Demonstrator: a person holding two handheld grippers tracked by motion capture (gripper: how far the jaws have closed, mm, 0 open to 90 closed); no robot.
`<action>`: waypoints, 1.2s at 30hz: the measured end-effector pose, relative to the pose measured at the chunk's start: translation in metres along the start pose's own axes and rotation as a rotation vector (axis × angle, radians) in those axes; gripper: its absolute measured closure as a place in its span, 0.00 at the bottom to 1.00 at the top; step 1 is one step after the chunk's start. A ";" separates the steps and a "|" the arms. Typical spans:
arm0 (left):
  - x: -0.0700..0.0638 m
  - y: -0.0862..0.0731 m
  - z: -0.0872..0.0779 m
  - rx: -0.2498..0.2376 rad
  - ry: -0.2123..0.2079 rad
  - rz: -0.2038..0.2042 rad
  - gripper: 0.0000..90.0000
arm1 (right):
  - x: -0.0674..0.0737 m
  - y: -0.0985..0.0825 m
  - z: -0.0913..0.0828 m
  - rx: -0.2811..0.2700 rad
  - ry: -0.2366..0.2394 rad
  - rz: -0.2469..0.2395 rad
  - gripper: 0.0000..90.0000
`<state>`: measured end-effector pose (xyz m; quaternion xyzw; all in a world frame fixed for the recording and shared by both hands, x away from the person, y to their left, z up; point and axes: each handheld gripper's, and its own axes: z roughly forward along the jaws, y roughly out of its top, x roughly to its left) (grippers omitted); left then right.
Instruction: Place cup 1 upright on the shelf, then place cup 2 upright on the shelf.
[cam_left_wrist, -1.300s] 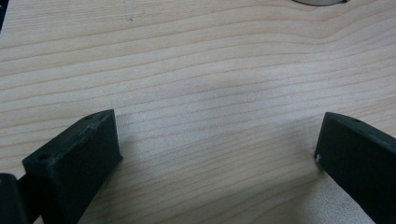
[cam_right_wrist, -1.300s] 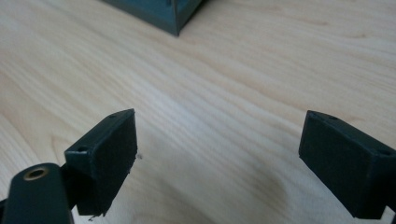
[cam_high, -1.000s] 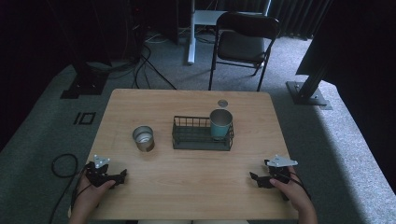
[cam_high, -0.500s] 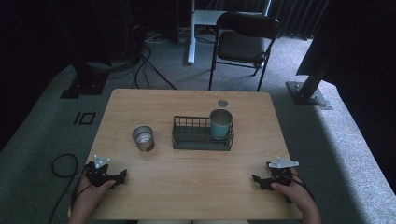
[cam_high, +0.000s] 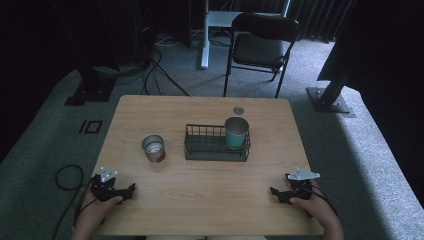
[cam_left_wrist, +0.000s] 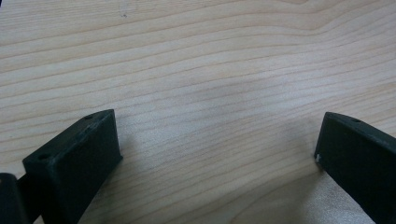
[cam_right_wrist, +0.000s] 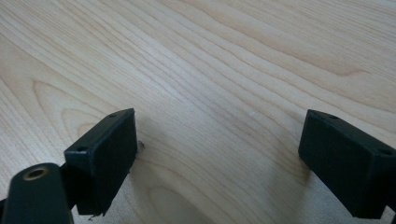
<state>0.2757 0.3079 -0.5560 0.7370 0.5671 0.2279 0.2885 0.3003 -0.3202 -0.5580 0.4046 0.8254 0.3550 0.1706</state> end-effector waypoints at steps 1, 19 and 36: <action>0.000 0.000 0.000 -0.001 -0.002 0.001 0.01 | 0.000 0.000 0.000 0.000 0.000 0.000 0.13; 0.004 -0.005 -0.005 0.000 -0.055 0.060 0.01 | 0.000 0.000 0.000 0.000 0.000 0.000 0.13; -0.003 -0.003 -0.010 -0.019 -0.080 0.075 0.01 | 0.000 0.000 0.000 0.000 0.000 0.000 0.13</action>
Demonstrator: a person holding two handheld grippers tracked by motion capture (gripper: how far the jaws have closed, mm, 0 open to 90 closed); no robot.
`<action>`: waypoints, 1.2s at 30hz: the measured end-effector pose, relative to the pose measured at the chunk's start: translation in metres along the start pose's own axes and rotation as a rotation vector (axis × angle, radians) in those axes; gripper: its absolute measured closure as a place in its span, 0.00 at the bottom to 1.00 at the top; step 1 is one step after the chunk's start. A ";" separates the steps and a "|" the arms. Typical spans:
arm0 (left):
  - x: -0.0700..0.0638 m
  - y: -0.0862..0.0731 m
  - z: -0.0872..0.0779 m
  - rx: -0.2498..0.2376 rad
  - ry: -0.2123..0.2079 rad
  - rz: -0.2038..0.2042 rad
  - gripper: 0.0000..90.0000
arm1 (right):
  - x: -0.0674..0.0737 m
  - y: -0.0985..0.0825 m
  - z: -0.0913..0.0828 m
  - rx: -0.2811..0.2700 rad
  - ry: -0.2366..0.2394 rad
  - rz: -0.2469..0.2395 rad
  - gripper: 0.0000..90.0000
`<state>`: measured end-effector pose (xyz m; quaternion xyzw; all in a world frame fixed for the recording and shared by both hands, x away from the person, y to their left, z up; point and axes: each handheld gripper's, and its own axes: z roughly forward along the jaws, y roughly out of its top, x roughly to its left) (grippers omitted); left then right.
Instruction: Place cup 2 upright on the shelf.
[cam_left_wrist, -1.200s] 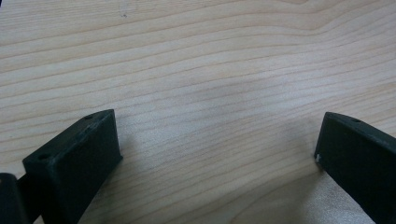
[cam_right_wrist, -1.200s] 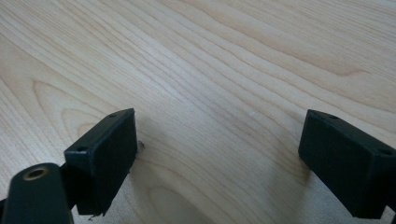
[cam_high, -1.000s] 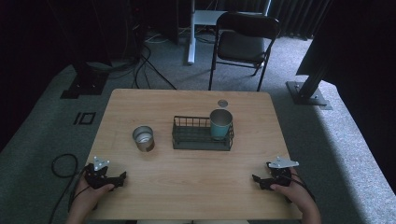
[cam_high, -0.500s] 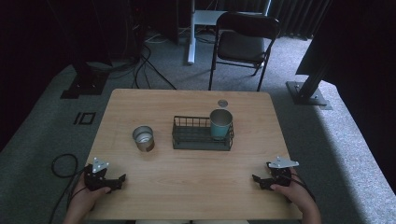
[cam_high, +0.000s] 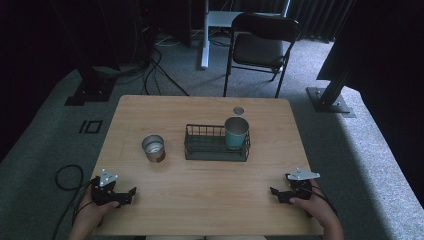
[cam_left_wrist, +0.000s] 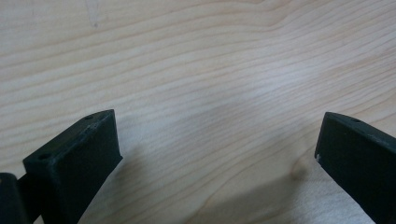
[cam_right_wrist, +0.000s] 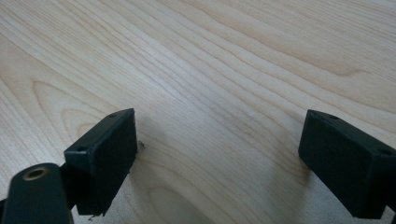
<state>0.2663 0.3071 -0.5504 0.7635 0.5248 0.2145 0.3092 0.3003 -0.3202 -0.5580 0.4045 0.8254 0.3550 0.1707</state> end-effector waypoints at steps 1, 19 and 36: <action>-0.001 0.002 0.000 -0.007 -0.004 0.002 0.01 | 0.000 0.000 0.000 0.000 0.000 0.000 0.13; -0.008 0.032 0.006 -0.060 -0.042 0.033 0.01 | 0.000 0.000 0.000 0.000 0.000 0.000 0.13; -0.013 0.061 0.009 -0.171 -0.056 0.067 0.01 | 0.000 0.000 0.000 0.000 0.000 0.000 0.13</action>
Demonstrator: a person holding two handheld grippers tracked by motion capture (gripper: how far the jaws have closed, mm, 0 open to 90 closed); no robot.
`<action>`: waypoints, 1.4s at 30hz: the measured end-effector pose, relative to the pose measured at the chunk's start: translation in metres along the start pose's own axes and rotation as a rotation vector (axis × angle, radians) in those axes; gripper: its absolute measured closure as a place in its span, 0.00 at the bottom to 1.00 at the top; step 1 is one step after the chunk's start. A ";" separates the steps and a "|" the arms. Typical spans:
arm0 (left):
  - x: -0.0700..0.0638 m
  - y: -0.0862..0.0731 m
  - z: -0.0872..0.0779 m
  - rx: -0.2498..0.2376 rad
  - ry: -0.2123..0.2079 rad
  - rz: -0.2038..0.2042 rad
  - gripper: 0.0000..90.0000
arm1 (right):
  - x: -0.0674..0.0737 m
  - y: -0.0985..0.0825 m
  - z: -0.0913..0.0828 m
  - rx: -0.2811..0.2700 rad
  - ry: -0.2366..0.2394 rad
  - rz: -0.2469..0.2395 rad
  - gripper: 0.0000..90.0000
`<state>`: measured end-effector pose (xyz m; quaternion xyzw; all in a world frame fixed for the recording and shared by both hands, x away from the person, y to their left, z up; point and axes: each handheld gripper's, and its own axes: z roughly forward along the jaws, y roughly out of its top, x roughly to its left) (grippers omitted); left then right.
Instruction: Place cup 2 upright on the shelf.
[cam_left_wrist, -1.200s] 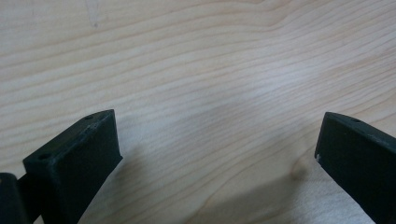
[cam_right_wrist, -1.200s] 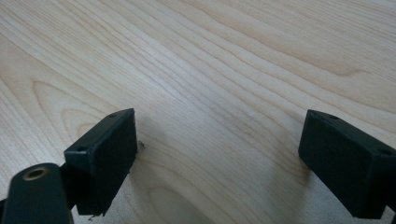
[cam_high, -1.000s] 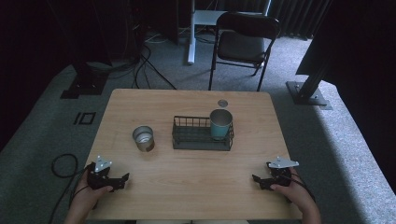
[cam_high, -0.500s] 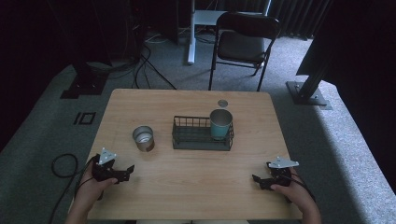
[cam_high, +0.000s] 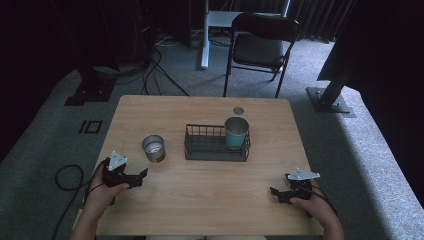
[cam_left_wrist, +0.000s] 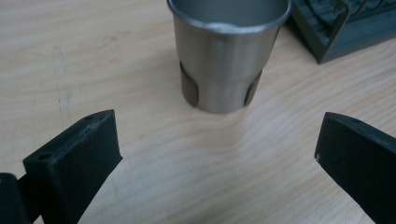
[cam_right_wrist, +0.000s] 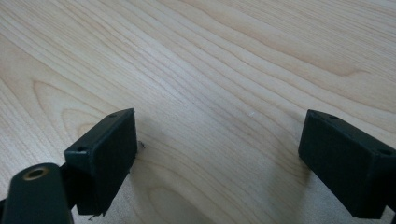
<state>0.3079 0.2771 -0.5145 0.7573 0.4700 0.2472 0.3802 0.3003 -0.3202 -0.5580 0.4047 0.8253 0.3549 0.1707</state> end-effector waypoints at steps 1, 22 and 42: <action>0.000 0.001 0.000 -0.007 0.002 -0.001 0.01 | 0.000 0.000 0.000 0.000 0.000 0.000 0.13; -0.004 0.033 0.017 -0.067 -0.007 0.022 0.01 | 0.000 0.000 0.000 0.001 0.000 0.000 0.13; -0.008 0.052 0.047 -0.072 -0.008 0.028 0.01 | 0.000 0.000 0.000 0.001 0.000 0.000 0.13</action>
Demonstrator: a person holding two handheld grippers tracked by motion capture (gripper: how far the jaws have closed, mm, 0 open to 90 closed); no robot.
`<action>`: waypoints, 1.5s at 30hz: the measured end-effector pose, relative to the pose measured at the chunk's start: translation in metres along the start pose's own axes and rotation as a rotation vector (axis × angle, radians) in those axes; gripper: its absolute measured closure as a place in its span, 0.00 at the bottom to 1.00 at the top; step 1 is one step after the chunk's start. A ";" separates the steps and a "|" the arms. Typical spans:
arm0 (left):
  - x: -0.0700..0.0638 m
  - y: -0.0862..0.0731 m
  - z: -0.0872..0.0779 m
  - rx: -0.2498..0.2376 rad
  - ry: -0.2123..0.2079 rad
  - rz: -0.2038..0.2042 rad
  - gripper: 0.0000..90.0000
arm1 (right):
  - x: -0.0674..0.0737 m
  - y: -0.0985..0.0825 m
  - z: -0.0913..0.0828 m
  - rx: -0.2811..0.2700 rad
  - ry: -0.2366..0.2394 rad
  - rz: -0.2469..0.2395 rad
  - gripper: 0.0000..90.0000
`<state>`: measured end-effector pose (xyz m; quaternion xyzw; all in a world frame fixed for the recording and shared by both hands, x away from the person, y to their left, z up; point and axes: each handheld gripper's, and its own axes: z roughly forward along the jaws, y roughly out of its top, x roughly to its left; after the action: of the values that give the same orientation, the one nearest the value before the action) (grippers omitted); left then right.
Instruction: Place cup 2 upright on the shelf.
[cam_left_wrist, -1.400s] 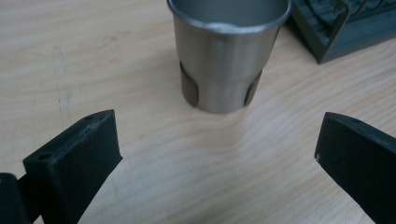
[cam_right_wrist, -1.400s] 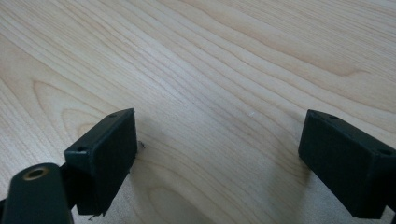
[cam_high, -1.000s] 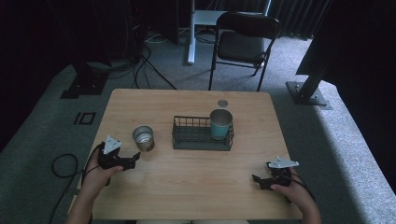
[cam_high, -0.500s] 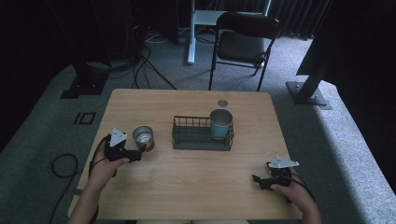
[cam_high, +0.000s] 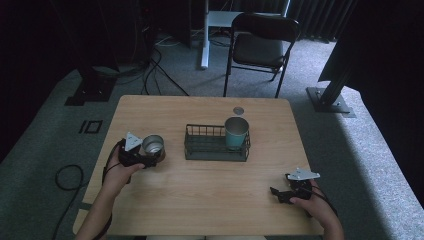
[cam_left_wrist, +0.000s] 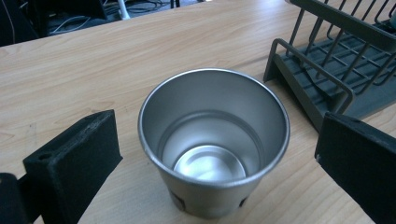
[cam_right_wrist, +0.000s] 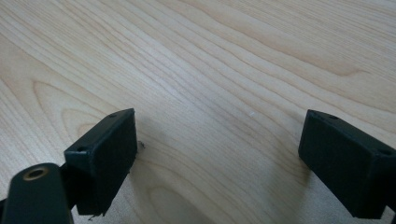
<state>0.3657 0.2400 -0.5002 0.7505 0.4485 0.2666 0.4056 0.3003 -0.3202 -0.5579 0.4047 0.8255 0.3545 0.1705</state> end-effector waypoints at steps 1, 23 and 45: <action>0.000 0.001 0.002 0.004 -0.002 0.001 0.01 | 0.000 0.000 0.000 0.000 0.000 0.000 0.13; 0.001 0.000 0.030 0.017 0.015 -0.016 0.01 | 0.000 0.000 0.000 0.000 0.000 0.000 0.13; -0.001 0.003 0.025 0.006 0.034 -0.027 0.15 | 0.000 0.000 0.000 0.000 0.000 0.000 0.13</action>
<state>0.3860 0.2289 -0.5109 0.7409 0.4663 0.2723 0.3994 0.3003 -0.3202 -0.5579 0.4046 0.8255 0.3545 0.1707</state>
